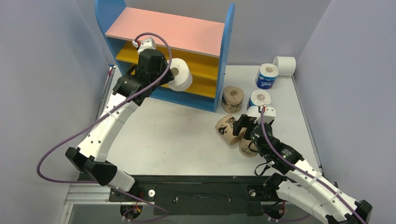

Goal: Place and organize the paper towels onto the shelf
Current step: Place the paper towel on the shelf.

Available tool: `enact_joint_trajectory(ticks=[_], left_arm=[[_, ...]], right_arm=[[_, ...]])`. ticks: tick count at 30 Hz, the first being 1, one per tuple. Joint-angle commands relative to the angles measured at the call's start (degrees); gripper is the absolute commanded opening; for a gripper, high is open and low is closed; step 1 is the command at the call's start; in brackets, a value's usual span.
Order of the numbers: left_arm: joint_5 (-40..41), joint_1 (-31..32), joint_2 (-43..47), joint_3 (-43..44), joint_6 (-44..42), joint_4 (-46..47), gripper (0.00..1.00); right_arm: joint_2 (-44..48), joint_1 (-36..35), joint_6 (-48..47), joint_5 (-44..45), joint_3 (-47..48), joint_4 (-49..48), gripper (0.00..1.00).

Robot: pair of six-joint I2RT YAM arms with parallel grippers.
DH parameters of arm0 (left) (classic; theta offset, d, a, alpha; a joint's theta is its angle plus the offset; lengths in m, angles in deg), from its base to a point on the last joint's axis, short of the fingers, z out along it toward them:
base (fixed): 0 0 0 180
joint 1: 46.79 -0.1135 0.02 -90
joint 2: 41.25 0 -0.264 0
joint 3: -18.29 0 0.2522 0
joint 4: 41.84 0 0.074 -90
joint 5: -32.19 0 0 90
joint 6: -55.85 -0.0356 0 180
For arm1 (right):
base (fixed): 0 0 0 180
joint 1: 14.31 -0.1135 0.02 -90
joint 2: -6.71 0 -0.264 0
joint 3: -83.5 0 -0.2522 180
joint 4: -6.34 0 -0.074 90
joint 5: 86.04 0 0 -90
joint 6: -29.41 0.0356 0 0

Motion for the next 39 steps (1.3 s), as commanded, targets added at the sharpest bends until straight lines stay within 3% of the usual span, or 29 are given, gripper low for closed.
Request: enact_joint_trajectory(ticks=[1, 8, 23, 31, 39], left_arm=[[1.76, -0.99, -2.86, 8.03, -0.97, 1.12, 0.32], [2.19, -1.25, -7.23, 15.55, -2.25, -0.29, 0.32], [-2.44, -3.41, -14.42, 22.75, -2.0, -5.15, 0.34], [-3.33, -4.43, -20.92, 34.54, -0.83, -11.94, 0.35], [-4.64, -5.2, -22.49, 36.12, 0.16, -11.99, 0.36]], right_arm=[[-0.72, -0.5, -0.12, 1.2, 3.26, -1.23, 0.87], [-1.29, -0.51, -0.21, 1.34, 3.82, -1.42, 0.87], [-1.29, -0.48, -0.28, 1.26, 3.82, -1.33, 0.87], [-1.4, -0.53, 0.01, 0.91, 3.74, -1.3, 0.87], [-0.97, -0.49, -0.04, 1.19, 3.49, -0.9, 0.87]])
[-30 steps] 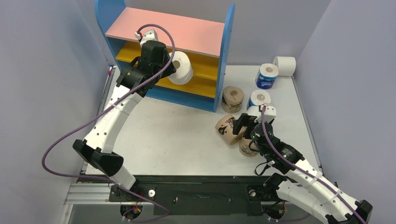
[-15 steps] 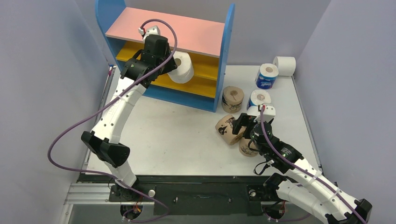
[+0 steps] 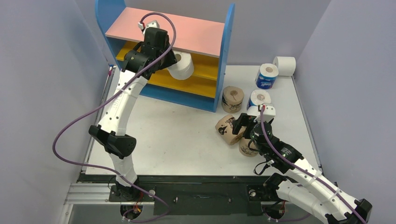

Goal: Place and organize the paper towels onto the shelf
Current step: Place the paper towel on the shelf.

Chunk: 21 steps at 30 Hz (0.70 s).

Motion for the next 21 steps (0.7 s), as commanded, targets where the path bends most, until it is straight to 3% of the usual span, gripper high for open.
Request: enact_joint_trajectory(ticks=[1, 21], left_arm=[[-1.32, -0.85, -0.11, 3.01, 1.5, 2.51, 0.37], [-5.62, -1.5, -1.13, 3.14, 2.17, 5.72, 0.53]], right_arm=[[0.43, -0.46, -0.06, 1.16, 2.01, -0.78, 0.87], [-1.07, -0.51, -0.11, 1.24, 2.23, -0.8, 0.87]])
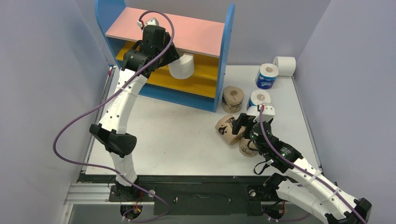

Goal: Place and organize the paper towels onto the shelf
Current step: Place the paper towel on the shelf.

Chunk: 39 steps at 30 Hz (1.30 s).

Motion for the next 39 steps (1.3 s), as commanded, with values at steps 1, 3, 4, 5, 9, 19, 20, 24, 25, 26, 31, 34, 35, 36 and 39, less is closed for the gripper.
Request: enact_joint_trajectory(ticks=[1, 3, 4, 5, 9, 19, 20, 24, 25, 26, 31, 34, 35, 36, 39], left_arm=[[-2.0, -0.32, -0.06, 2.22, 0.68, 2.88, 0.54], [-2.12, -0.32, -0.02, 1.89, 0.6, 3.04, 0.55], [-2.22, -0.32, 0.16, 1.72, 0.58, 3.1, 0.56], [-2.5, -0.32, 0.25, 1.25, 0.56, 3.41, 0.57], [-3.71, -0.32, 1.08, -0.81, 0.59, 4.81, 0.6], [-6.58, -0.32, 2.69, -4.48, 0.02, 7.77, 0.65], [-6.86, -0.32, 2.86, -4.68, 0.02, 7.92, 0.65], [-7.88, -0.32, 3.23, -5.8, 0.04, 8.96, 0.65], [-8.18, -0.32, 3.37, -6.34, -0.04, 9.64, 0.65], [-8.8, -0.32, 3.53, -6.91, -0.01, 10.32, 0.66], [-8.97, -0.45, 4.42, -7.64, -0.63, 11.4, 0.68], [-8.91, -0.76, 5.37, -8.69, -0.95, 12.33, 0.69], [-8.8, -0.93, 5.99, -9.07, -1.1, 12.62, 0.7], [-8.77, -1.06, 6.29, -9.68, -1.16, 13.15, 0.71], [-9.03, -1.56, 7.7, -10.85, -1.23, 14.05, 0.75]], right_arm=[[-0.65, -0.53, -0.09, 1.22, 2.23, -0.86, 0.87], [-0.68, -0.49, -0.16, 1.17, 2.32, -0.89, 0.87], [-0.73, -0.51, -0.23, 1.15, 2.36, -0.88, 0.87], [-0.76, -0.51, -0.24, 1.23, 2.39, -0.87, 0.87], [-1.31, -0.51, -0.36, 1.07, 2.43, -0.91, 0.87], [-1.74, -0.46, -0.36, 0.8, 2.72, -1.09, 0.87], [-1.78, -0.47, -0.35, 0.77, 2.74, -1.12, 0.87], [-1.84, -0.52, -0.4, 0.76, 2.85, -1.15, 0.87], [-1.83, -0.48, -0.38, 0.77, 2.8, -1.18, 0.87], [-1.88, -0.48, -0.4, 0.81, 2.76, -1.14, 0.87], [-1.14, -0.48, -0.68, 1.33, 2.83, -0.61, 0.87], [-0.63, -0.5, -0.7, 1.67, 2.91, -0.26, 0.87], [-0.57, -0.48, -0.69, 1.69, 2.97, -0.17, 0.87], [-0.55, -0.46, -0.74, 1.72, 2.99, -0.14, 0.87], [-0.51, -0.53, -0.61, 1.75, 3.1, 0.07, 0.87]])
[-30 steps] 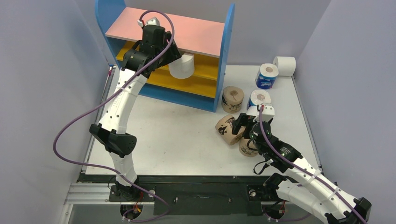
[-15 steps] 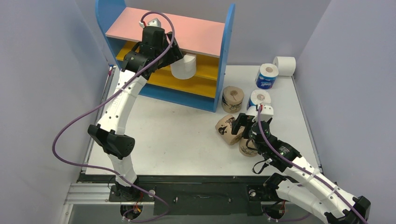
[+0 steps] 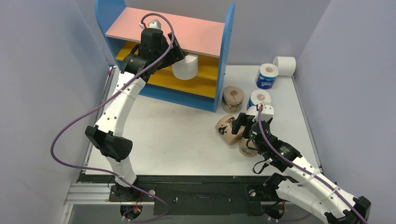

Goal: Place and organize the paper towels onto the shelf
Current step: Place the paper towel on the shelf.

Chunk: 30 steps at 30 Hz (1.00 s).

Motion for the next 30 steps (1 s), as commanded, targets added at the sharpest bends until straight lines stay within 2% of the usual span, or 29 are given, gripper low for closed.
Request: enact_joint_trajectory(ticks=[1, 6, 11, 19, 23, 25, 27, 30], left_arm=[[-1.28, -0.79, 3.89, -1.72, -0.74, 4.88, 0.77], [-2.0, -1.2, 4.87, -2.47, -1.16, 5.29, 0.79], [-2.14, -1.43, 6.77, -3.7, -1.47, 6.61, 0.88], [-3.14, -1.52, 8.67, -5.28, -1.47, 8.48, 0.92], [-3.28, -1.57, 15.13, -13.16, -3.1, 14.55, 1.0], [-3.22, -1.79, 20.4, -20.62, -4.61, 20.5, 0.97], [-3.24, -2.03, 25.92, -31.75, -6.4, 27.53, 0.97], [-3.36, -2.52, 31.38, -39.58, -9.41, 35.44, 0.96]], right_arm=[[0.76, -0.53, -0.54, 1.49, 2.75, -0.16, 0.87], [1.01, -0.52, -0.59, 2.1, 2.97, 0.29, 0.87], [1.57, -0.51, -0.96, 2.44, 2.97, 0.81, 0.87], [2.84, -0.52, -0.77, 2.63, 2.48, 1.56, 0.87], [3.61, -0.47, -1.13, 2.24, 2.36, 2.01, 0.87], [4.32, -0.51, -1.82, 1.19, 2.08, 1.96, 0.87], [5.7, -0.53, -2.41, 0.13, 1.4, 1.52, 0.87], [7.84, -0.6, -3.0, -0.68, 0.39, 0.93, 0.87]])
